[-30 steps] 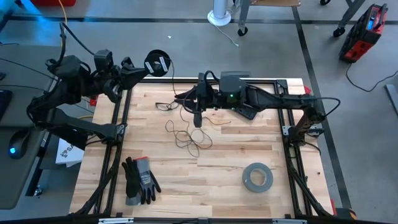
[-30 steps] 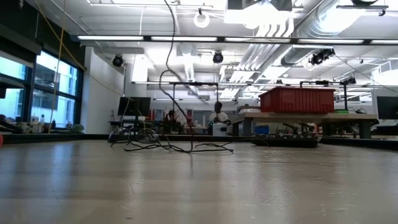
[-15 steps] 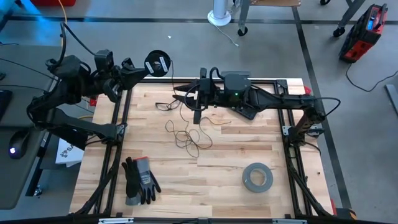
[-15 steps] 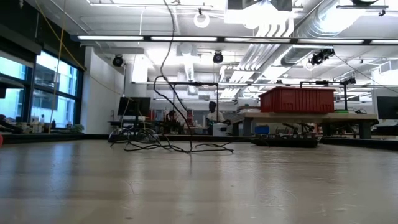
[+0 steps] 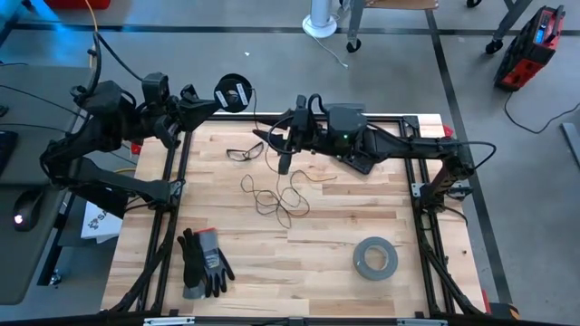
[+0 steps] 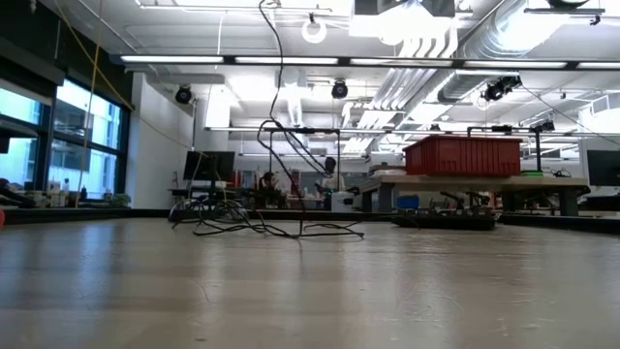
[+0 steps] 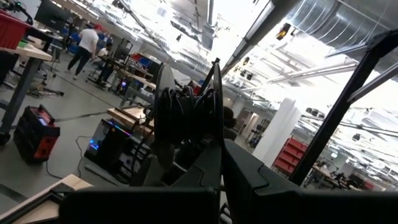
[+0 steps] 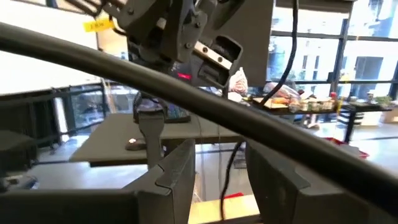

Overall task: Coil cords
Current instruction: Coil the black wire on the black spool

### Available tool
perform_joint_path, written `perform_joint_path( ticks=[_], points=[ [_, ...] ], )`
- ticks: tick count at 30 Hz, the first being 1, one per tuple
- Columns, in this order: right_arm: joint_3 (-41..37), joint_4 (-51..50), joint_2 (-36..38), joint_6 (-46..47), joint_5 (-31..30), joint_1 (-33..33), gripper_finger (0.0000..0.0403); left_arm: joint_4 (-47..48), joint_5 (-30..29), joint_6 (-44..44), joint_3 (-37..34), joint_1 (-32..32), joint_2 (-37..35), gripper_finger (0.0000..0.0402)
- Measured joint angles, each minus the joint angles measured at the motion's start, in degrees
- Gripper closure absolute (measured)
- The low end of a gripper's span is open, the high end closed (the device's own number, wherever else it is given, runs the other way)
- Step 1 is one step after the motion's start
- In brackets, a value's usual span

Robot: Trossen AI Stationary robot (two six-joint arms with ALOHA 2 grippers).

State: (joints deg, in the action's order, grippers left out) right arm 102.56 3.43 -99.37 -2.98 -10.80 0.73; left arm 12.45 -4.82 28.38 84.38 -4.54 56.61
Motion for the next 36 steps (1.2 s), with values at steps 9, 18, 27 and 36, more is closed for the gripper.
perform_joint_path(
  ticks=[9, 18, 27, 36],
  points=[
    [0.0, -0.6, 0.0, 2.3, 0.3, 0.3, 0.027, -0.5, 0.0, 0.1, 0.0, 0.0, 0.4, 0.0401],
    [0.0, -0.4, -0.6, 4.4, -0.2, 0.5, 0.0289, -1.8, -0.1, 0.1, 0.0, 0.0, 0.4, 0.0401],
    [0.0, 0.1, -1.2, 5.6, -0.2, 0.5, 0.034, -1.7, -0.1, 0.0, 0.0, 0.0, 0.4, 0.0401],
    [0.0, 1.6, -1.0, 4.1, -2.4, 0.5, 0.0359, -1.6, 0.0, 0.0, 0.0, 0.0, 0.4, 0.0401]
  ],
)
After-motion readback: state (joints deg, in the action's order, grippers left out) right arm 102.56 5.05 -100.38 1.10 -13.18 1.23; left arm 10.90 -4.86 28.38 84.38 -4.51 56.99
